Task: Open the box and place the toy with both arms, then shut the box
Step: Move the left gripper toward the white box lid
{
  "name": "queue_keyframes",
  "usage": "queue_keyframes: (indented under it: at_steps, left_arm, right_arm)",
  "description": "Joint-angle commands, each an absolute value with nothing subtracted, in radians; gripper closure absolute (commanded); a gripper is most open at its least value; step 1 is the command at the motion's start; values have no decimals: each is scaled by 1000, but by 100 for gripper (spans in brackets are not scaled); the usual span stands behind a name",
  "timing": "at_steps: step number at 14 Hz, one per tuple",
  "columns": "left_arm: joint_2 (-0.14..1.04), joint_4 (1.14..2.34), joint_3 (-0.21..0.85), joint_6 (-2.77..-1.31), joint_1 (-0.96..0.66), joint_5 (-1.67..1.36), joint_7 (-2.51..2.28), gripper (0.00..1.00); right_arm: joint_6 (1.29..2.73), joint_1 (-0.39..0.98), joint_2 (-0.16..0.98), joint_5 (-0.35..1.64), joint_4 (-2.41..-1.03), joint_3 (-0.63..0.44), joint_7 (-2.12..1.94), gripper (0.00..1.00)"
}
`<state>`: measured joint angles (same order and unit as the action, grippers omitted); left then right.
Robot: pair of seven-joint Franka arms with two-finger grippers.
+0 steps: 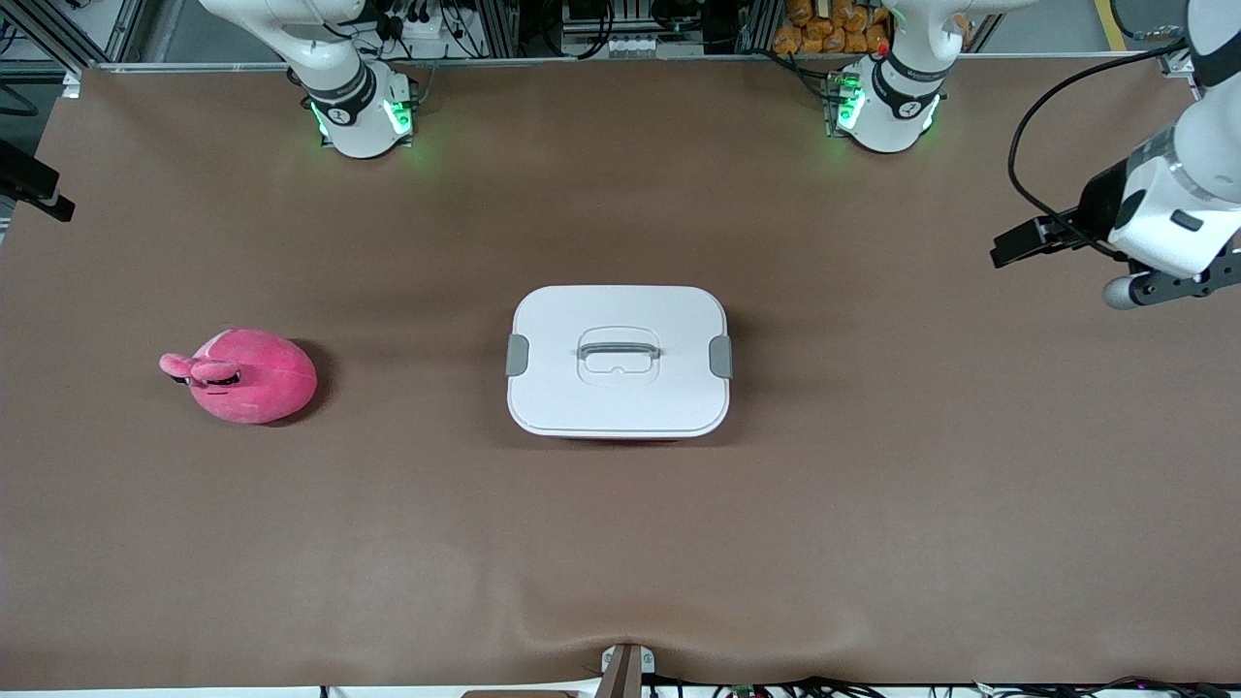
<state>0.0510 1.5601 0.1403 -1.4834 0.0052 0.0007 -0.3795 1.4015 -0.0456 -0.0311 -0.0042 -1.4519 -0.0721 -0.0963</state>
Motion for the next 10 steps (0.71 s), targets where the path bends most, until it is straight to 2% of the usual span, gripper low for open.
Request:
queue_keyframes:
  at_steps: [1,10]
  left_arm:
    - [55,1565,167,-1506,8,-14,-442,0]
    - [94,1563,267,-1559,5,0,-736,0]
  right_arm:
    - [1399,-54,-26,-2,-1442,-61,-81,0]
    - [1402,-51,-26,-2,-1440,-61,-81,0]
